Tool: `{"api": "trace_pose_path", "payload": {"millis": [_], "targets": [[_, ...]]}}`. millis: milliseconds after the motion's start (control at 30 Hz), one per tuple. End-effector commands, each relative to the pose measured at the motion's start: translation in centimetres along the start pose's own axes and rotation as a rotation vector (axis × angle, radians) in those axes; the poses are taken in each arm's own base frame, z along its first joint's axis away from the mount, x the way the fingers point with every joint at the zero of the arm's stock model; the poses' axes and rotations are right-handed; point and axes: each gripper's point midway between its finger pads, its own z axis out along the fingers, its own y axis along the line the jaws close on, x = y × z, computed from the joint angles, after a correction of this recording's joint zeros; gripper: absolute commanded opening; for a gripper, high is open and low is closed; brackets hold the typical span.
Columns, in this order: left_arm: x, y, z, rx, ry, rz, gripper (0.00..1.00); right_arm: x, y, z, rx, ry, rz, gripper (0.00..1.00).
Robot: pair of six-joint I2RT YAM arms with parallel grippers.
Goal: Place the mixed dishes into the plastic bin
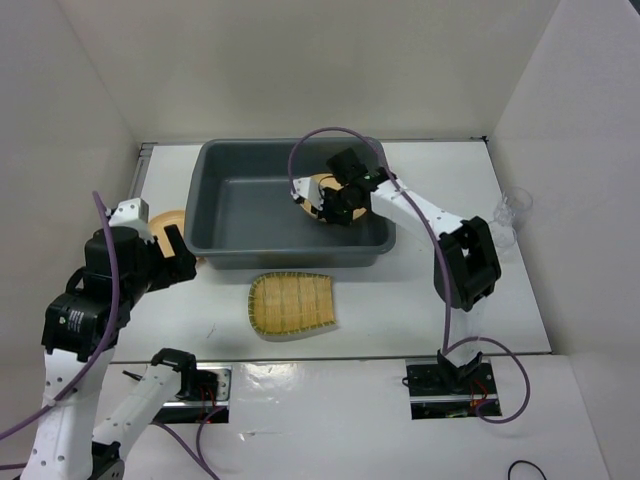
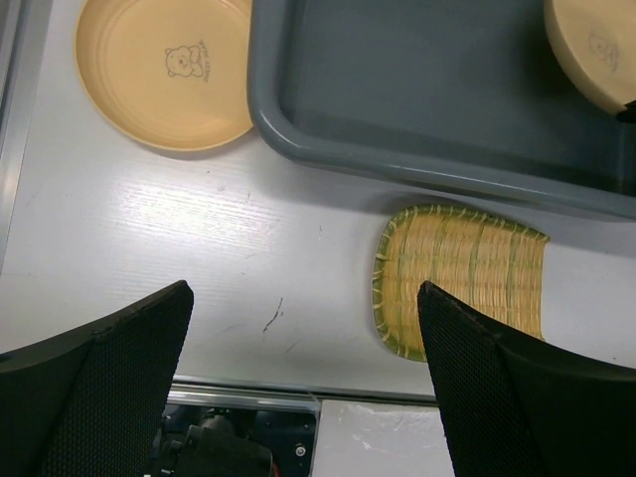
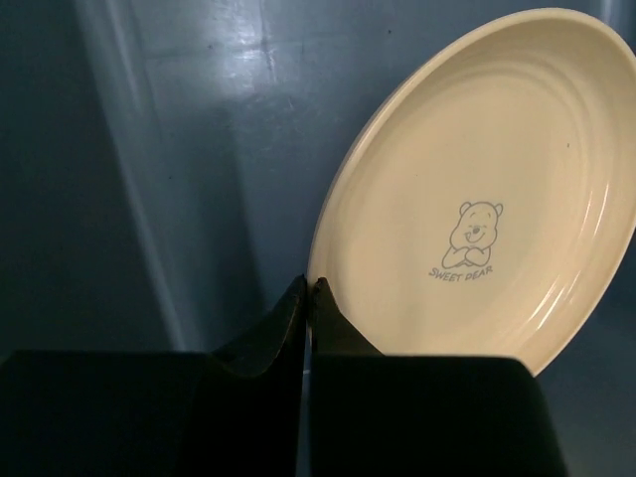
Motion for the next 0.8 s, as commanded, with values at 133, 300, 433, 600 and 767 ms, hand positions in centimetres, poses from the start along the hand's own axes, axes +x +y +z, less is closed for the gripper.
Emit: {"api": "trace_pose_path", "payload": {"millis": [133, 300, 433, 600, 767], "targets": [[-0.5, -0.8, 1.3, 0.007, 0.028, -0.006, 1.00, -0.1, -3.5, 2.6, 0.111, -0.024, 0.013, 0.00], [0.1, -0.6, 2.9, -0.044, 0.095, -0.001, 1.00, 0.2, -2.8, 3.4, 0.080, -0.023, 0.053, 0.40], [0.7, -0.2, 5.6, -0.131, 0.219, 0.014, 1.00, -1.1, -2.6, 2.0, 0.082, -0.062, 0.118, 0.66], [-2.8, 2.7, 8.7, -0.428, 0.333, -0.019, 1.00, -4.5, -3.4, -5.3, 0.229, -0.217, 0.200, 0.74], [-9.5, 3.6, 13.0, -0.469, 0.269, -0.209, 1.00, -2.8, -2.5, -15.3, 0.464, -0.294, 0.300, 0.86]]}}
